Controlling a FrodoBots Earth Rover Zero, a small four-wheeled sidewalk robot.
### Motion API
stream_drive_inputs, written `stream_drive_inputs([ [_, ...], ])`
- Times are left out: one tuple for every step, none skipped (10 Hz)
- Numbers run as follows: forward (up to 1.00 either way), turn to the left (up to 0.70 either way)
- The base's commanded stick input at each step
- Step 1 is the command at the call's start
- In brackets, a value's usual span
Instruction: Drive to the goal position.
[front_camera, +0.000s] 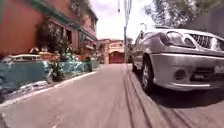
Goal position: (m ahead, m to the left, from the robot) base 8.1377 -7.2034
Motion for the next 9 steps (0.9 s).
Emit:
stream_drive_inputs([
  [0.7, 0.0],
  [0.7, 0.0],
  [0.7, 0.0],
  [0.7, 0.0],
  [0.7, 0.0],
  [0.7, 0.0],
  [0.7, 0.0],
  [0.7, 0.0],
  [0.7, 0.0],
])
